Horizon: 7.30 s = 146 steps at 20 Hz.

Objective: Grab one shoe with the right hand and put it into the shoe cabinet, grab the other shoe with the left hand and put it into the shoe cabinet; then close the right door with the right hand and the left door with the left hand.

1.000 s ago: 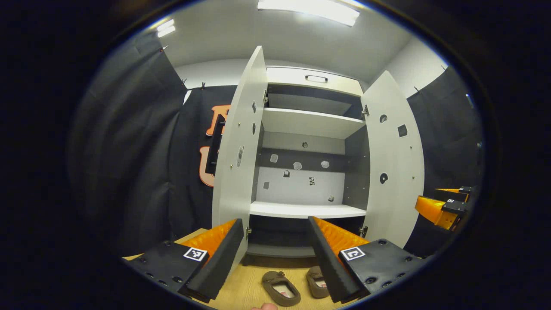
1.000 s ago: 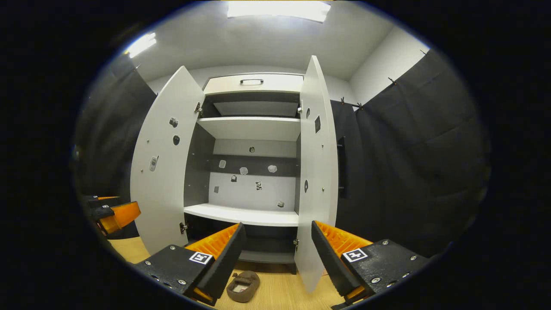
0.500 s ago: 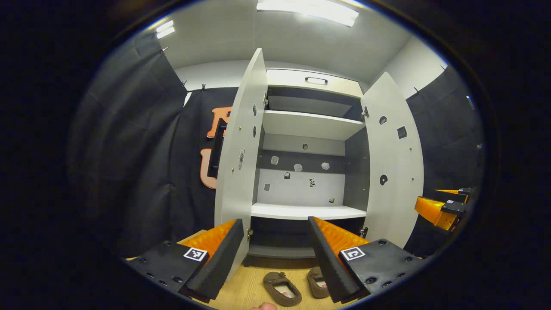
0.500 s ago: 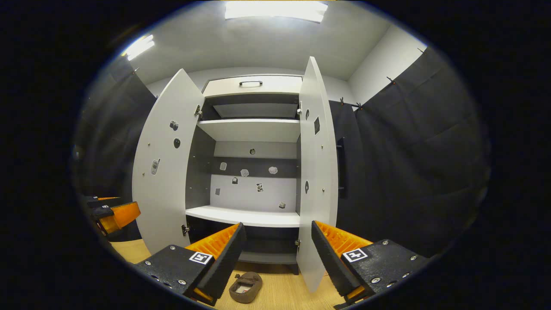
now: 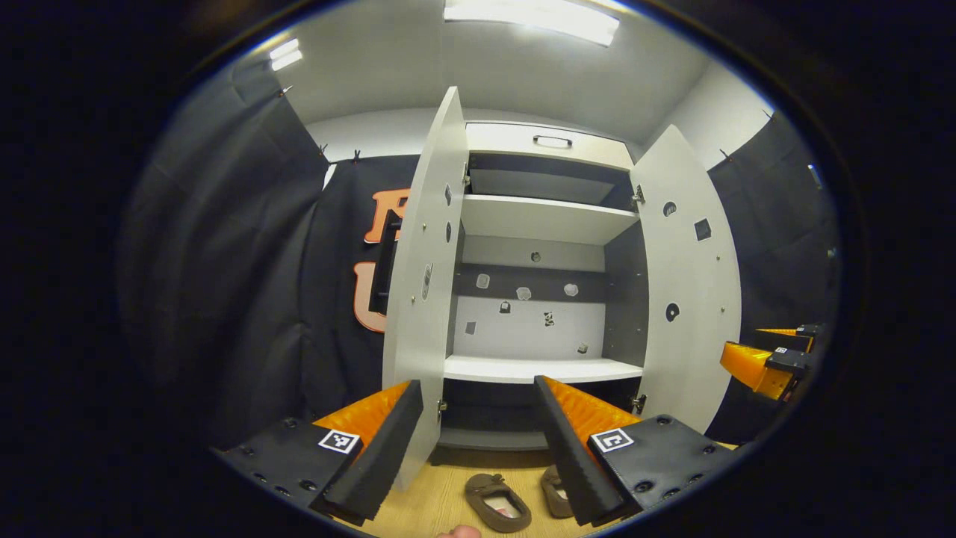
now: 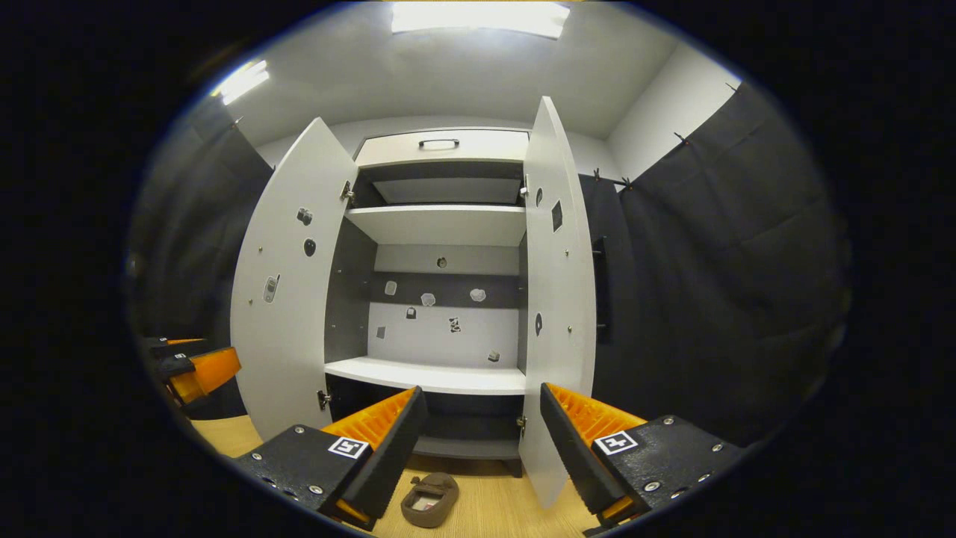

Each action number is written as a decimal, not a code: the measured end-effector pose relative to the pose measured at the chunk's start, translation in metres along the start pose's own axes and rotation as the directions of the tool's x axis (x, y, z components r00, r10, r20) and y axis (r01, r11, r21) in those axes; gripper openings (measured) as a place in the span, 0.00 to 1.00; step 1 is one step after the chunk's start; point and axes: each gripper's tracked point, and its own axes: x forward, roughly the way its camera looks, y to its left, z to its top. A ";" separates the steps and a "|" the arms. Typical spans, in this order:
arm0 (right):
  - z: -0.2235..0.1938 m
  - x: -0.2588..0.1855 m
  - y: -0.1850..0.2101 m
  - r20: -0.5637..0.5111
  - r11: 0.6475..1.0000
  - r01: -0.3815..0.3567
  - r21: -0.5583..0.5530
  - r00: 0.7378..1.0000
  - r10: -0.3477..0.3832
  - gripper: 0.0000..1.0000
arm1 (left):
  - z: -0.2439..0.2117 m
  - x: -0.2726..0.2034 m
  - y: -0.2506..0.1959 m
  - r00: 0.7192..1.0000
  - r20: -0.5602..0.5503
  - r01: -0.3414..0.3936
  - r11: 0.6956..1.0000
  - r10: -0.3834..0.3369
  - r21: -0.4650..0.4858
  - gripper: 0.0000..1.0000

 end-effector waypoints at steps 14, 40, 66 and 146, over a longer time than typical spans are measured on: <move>-0.053 0.062 0.049 -0.063 0.986 -0.129 -0.102 0.990 0.123 0.94 | 0.007 -0.008 0.000 1.000 0.015 -0.011 1.000 0.010 0.014 0.96; -0.462 0.105 0.063 -0.817 0.991 -0.135 0.001 0.572 0.079 0.61 | -0.003 -0.022 0.072 0.980 0.015 -0.198 0.979 0.198 0.052 0.96; -0.116 0.108 0.045 -0.294 0.986 -0.163 0.024 0.942 0.163 0.05 | -0.031 0.004 -0.019 0.997 -0.026 0.078 0.997 -0.078 0.000 0.97; -0.053 0.003 -0.020 -0.137 0.989 -0.092 0.119 0.985 0.109 0.92 | -0.146 0.050 -0.054 0.893 -0.391 0.190 0.974 -0.225 -0.127 0.97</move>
